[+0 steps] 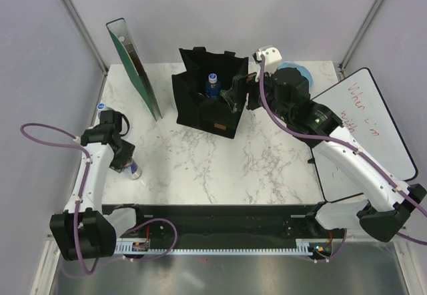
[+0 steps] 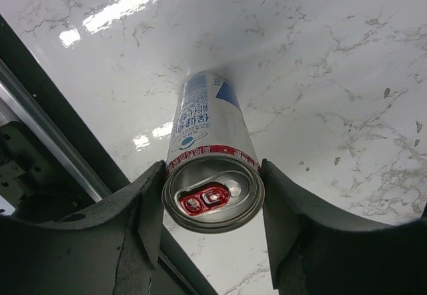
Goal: Place the beverage into the canvas bag
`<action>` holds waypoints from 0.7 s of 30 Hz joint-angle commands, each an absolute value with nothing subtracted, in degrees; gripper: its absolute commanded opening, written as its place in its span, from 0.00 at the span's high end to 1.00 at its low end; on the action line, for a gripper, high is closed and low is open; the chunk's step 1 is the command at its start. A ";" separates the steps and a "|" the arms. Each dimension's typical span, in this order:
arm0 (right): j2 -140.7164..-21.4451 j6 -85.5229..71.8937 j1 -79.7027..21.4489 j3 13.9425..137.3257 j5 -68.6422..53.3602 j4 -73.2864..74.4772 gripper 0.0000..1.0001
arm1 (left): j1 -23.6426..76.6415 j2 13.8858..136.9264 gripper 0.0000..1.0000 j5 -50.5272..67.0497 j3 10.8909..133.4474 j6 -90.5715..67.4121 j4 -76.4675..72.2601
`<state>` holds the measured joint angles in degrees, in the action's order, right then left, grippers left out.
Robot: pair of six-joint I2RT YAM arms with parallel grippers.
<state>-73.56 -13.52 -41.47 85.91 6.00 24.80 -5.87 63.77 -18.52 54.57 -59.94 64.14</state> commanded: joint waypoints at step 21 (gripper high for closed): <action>-63.81 -16.87 -46.67 71.98 12.90 23.55 0.02 | 36.21 73.48 0.98 -20.29 86.29 -36.31 57.21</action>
<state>-66.87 -15.29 -46.57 69.65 7.46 24.40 36.25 77.76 -17.12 74.24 -45.84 58.19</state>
